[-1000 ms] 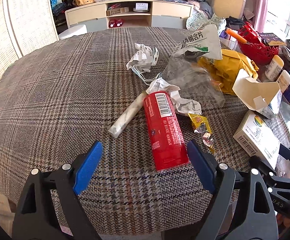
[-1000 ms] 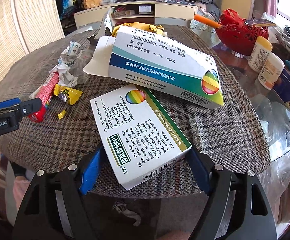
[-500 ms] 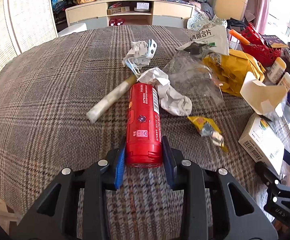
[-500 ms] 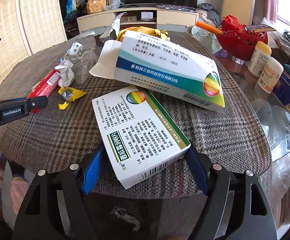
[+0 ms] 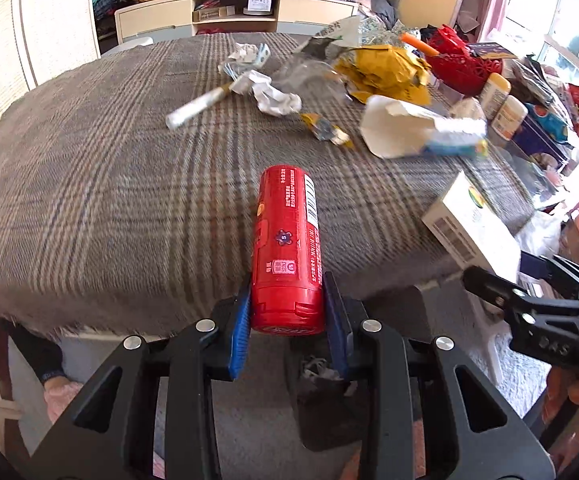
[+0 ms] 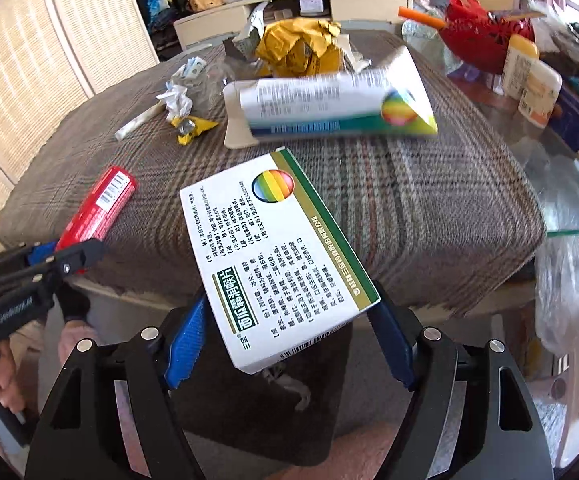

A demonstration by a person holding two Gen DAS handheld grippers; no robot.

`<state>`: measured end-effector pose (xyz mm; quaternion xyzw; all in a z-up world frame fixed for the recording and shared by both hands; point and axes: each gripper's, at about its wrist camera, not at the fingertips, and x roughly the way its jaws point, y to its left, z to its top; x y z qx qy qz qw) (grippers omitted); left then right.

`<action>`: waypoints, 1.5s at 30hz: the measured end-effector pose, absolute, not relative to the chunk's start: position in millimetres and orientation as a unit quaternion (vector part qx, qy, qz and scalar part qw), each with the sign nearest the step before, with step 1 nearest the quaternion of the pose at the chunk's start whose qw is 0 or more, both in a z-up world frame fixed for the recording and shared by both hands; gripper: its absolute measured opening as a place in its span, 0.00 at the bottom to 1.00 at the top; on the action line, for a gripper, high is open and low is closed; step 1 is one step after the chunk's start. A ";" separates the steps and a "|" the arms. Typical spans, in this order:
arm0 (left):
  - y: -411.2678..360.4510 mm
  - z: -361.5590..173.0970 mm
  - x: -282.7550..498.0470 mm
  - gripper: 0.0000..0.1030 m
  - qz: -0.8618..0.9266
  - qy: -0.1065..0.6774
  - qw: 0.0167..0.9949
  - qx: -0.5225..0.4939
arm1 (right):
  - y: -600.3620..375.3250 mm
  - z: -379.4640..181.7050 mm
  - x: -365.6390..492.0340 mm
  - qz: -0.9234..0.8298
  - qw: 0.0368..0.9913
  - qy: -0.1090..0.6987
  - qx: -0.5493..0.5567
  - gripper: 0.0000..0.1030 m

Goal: Collect trash
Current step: 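Carry the box and red tube over the bin and release both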

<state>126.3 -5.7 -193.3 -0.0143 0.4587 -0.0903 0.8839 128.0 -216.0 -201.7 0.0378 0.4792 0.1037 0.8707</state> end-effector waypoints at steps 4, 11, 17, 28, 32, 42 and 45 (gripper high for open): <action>-16.0 -196.1 97.5 0.30 -0.106 0.461 0.881 -0.020 | -217.1 -213.9 111.3 0.105 0.857 0.503 0.046 0.73; -37.5 -233.0 65.1 0.30 -0.130 0.498 0.857 -0.020 | -224.9 -248.7 80.0 0.100 0.834 0.537 0.081 0.73; -50.5 -279.4 58.7 0.30 -0.141 0.546 0.825 -0.029 | -226.3 -270.4 72.6 0.089 0.823 0.551 0.101 0.73; -55.9 -298.8 60.6 0.48 -0.148 0.566 0.810 -0.042 | -221.2 -282.4 83.1 0.078 0.819 0.558 0.108 0.81; -46.6 -292.3 61.2 0.57 -0.138 0.562 0.815 -0.042 | -225.6 -275.4 84.6 0.069 0.825 0.549 0.110 0.84; -8.4 -254.8 58.2 0.83 -0.103 0.538 0.835 -0.057 | -254.8 -235.6 80.8 0.058 0.847 0.514 0.126 0.96; 3.8 -237.3 63.4 0.84 -0.093 0.523 0.845 -0.063 | -257.8 -215.6 83.4 0.063 0.858 0.494 0.129 0.96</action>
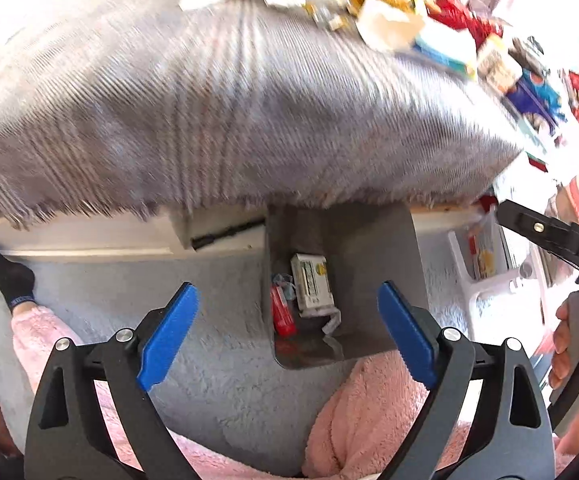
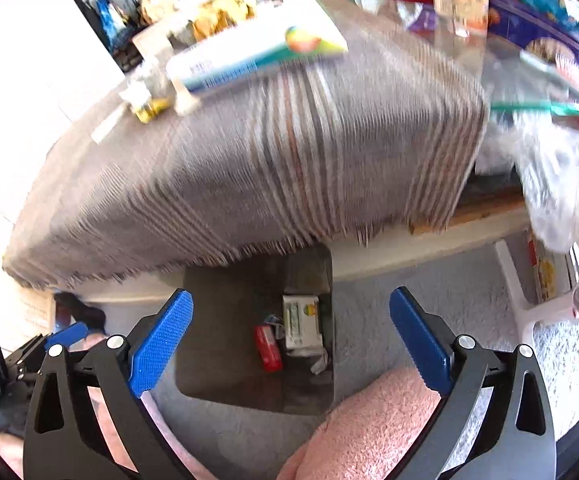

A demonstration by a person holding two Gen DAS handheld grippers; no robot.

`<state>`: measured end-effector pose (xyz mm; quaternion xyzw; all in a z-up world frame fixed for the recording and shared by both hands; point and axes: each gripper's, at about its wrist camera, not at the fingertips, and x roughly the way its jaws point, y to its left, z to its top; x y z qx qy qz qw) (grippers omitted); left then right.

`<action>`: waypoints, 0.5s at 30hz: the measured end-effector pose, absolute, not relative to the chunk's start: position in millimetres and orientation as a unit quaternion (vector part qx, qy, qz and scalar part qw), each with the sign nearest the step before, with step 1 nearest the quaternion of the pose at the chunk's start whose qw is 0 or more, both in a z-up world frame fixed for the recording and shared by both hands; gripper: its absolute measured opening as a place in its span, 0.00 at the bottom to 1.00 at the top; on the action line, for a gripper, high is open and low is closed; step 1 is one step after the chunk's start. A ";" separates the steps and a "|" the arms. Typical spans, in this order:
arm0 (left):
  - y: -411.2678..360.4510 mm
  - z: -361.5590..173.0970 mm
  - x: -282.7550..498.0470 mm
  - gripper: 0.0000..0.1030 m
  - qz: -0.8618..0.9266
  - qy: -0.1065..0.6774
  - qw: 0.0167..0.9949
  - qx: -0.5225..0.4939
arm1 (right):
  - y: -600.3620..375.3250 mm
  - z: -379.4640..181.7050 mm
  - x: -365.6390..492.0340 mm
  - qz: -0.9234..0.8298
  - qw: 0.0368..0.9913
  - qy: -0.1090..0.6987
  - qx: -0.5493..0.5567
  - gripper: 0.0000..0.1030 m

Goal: Collect trash
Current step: 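Carry the box and red tube over the bin and release both, then grasp the torn medicine box with the right tool while the left tool grasps the yellow wrapper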

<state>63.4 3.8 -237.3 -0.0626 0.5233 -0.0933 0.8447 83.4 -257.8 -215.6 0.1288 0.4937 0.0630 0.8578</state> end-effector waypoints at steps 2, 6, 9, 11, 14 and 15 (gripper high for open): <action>11.2 -225.2 68.7 0.85 -0.087 0.512 0.852 -0.065 | -257.1 -202.7 88.4 0.068 0.865 0.480 0.129 0.96; 18.6 -208.6 81.1 0.85 -0.081 0.496 0.863 -0.057 | -249.4 -178.8 107.0 0.075 0.878 0.458 0.116 0.96; 20.1 -197.6 93.4 0.85 -0.079 0.486 0.869 -0.050 | -246.1 -166.9 127.3 0.073 0.885 0.447 0.109 0.96; 21.3 -190.8 102.3 0.85 -0.074 0.478 0.874 -0.045 | -247.1 -164.9 141.3 0.074 0.880 0.451 0.131 0.96; 20.8 -181.4 118.5 0.86 -0.068 0.467 0.881 -0.038 | -248.6 -160.0 165.1 0.064 0.876 0.449 0.163 0.96; 19.4 -178.9 123.8 0.86 -0.065 0.464 0.883 -0.034 | -248.0 -159.4 171.0 0.059 0.876 0.448 0.167 0.96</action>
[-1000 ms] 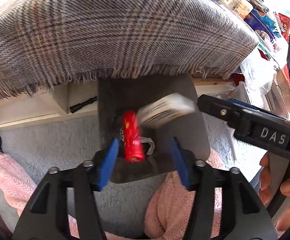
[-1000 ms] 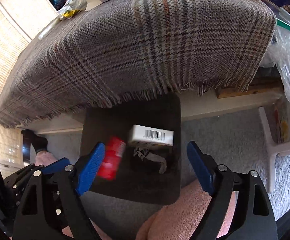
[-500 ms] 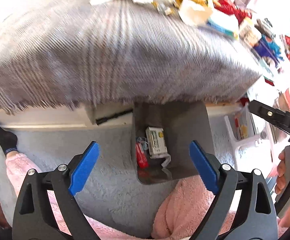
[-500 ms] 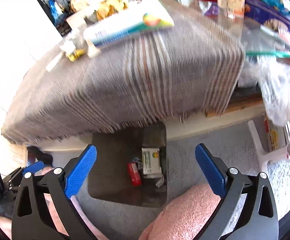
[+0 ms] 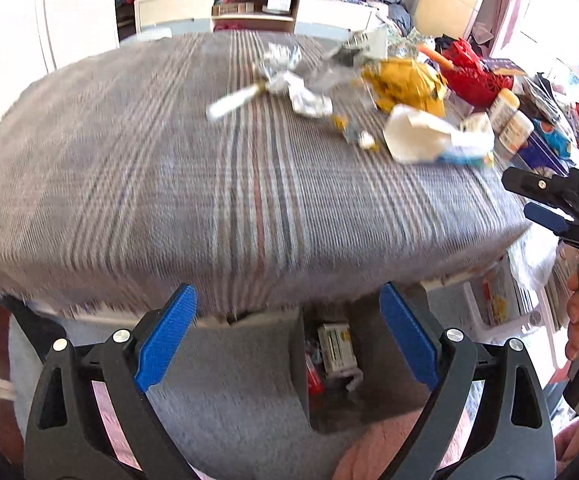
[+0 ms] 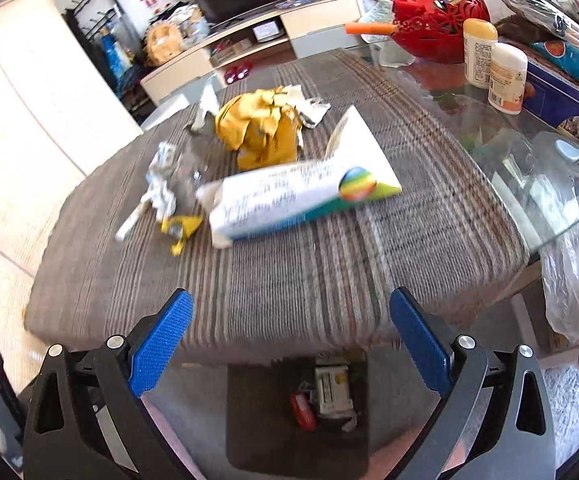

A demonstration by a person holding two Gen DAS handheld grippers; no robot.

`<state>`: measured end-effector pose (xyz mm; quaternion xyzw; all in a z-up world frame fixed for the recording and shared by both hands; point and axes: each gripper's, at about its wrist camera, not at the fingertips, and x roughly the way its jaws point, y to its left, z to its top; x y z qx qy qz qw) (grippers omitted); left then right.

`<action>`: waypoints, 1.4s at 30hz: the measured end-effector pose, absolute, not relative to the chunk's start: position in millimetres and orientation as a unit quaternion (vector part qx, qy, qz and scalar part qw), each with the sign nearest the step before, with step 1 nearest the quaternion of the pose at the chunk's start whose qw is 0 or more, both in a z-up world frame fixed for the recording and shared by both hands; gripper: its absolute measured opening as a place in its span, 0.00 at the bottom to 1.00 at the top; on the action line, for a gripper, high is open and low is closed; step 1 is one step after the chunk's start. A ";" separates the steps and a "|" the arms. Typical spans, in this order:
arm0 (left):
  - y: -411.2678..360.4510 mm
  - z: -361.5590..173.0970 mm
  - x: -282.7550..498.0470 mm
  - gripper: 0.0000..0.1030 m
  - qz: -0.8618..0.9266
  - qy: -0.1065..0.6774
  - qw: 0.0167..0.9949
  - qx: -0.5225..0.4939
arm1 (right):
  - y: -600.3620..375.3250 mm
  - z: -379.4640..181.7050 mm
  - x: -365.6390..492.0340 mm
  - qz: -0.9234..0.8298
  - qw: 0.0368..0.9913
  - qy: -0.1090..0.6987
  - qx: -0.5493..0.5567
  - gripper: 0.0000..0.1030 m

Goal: Collect trash
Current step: 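Grasp the torn medicine box with the right tool while the left tool grasps the yellow wrapper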

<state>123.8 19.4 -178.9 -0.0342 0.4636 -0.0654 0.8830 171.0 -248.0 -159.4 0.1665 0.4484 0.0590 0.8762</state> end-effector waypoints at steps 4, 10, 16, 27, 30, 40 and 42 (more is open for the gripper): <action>13.7 -166.9 145.0 0.86 -0.066 0.451 0.890 -0.014 | -244.0 -158.5 196.3 0.034 0.876 0.447 0.180 0.95; -2.7 -154.6 170.4 0.87 -0.085 0.433 0.897 0.009 | -247.3 -169.2 230.0 0.001 0.861 0.454 0.229 0.92; -19.9 -160.2 199.7 0.87 -0.107 0.437 0.893 0.008 | -251.0 -187.4 258.1 -0.013 0.851 0.468 0.237 0.91; -45.7 -188.5 264.8 0.74 -0.140 0.478 0.867 -0.031 | -253.9 -185.3 290.5 0.046 0.853 0.473 0.215 0.67; -48.9 -191.3 274.2 0.65 -0.141 0.478 0.867 -0.027 | -246.4 -181.7 298.0 0.061 0.855 0.475 0.199 0.62; -49.9 -192.7 278.6 0.14 -0.124 0.475 0.871 0.012 | -250.5 -176.6 298.1 0.105 0.854 0.477 0.178 0.45; -46.4 -192.4 275.5 0.10 -0.129 0.476 0.870 0.008 | -255.4 -173.9 289.4 0.105 0.856 0.474 0.179 0.42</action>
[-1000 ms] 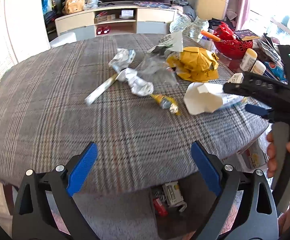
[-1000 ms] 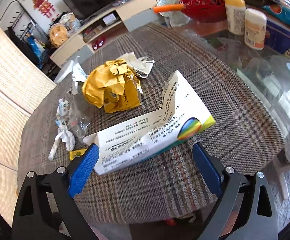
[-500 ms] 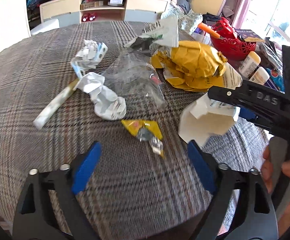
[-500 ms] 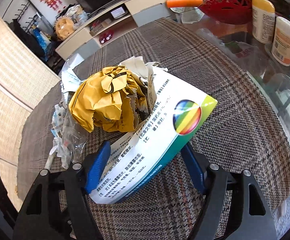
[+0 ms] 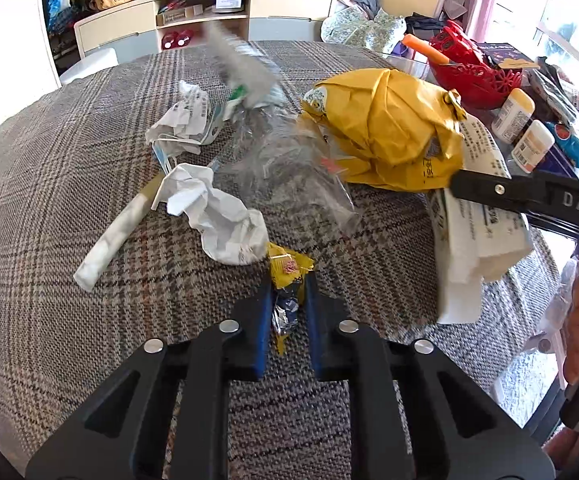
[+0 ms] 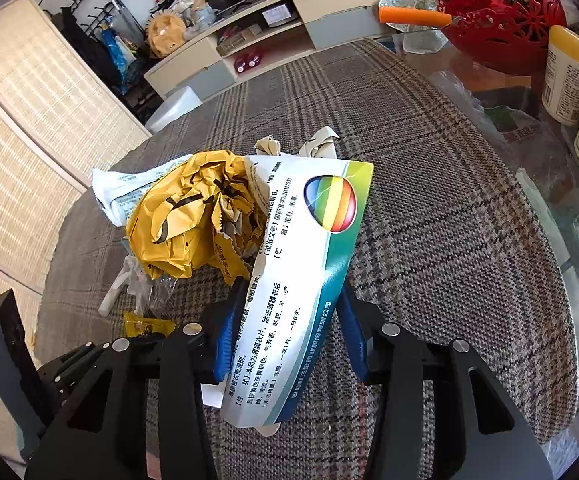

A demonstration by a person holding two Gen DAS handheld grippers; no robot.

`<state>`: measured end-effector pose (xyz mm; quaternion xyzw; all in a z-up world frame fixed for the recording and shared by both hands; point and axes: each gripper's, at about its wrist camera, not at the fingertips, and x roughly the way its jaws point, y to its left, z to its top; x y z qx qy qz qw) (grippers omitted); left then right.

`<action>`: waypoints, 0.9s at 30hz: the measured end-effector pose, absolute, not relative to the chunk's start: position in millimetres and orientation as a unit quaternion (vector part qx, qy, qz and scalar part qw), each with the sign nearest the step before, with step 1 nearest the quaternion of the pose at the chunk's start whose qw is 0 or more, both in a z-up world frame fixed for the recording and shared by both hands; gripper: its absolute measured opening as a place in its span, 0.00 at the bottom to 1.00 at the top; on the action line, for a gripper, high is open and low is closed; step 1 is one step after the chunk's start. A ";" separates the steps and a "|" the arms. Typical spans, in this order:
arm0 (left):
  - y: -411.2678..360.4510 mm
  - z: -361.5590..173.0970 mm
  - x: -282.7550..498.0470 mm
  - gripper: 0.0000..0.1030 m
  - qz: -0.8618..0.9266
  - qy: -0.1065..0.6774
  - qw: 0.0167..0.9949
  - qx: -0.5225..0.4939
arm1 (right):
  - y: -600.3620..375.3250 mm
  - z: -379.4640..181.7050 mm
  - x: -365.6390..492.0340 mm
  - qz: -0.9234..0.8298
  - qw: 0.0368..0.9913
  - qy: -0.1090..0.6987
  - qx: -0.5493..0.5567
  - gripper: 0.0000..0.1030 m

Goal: Collect trash
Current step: 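Grasp the torn medicine box with the right tool while the left tool grasps the yellow wrapper, then lower the held box and yellow wrapper into the bin and open both tools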

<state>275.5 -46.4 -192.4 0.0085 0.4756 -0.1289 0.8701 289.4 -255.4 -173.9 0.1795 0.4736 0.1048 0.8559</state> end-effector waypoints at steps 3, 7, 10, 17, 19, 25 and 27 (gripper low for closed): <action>-46.0 -191.7 268.4 0.05 -0.128 0.476 0.870 0.014 | -262.1 -171.3 276.0 0.104 0.856 0.473 0.183 0.40; -46.9 -190.1 251.9 0.05 -0.133 0.480 0.867 0.016 | -273.7 -171.7 258.8 0.095 0.855 0.473 0.190 0.37; -47.4 -190.5 237.6 0.04 -0.134 0.480 0.867 0.014 | -283.2 -168.5 247.4 0.082 0.858 0.467 0.196 0.36; -48.6 -175.0 196.0 0.03 -0.139 0.469 0.872 0.005 | -293.2 -148.3 211.8 0.074 0.870 0.448 0.193 0.36; -49.1 -168.5 180.9 0.03 -0.141 0.464 0.875 0.000 | -290.5 -140.4 194.5 0.082 0.872 0.444 0.189 0.36; -53.7 -158.9 127.6 0.03 -0.152 0.460 0.875 -0.007 | -275.7 -130.9 137.0 0.106 0.876 0.438 0.171 0.36; -53.5 -161.0 112.3 0.03 -0.154 0.463 0.873 -0.012 | -271.2 -132.8 119.0 0.111 0.876 0.439 0.166 0.36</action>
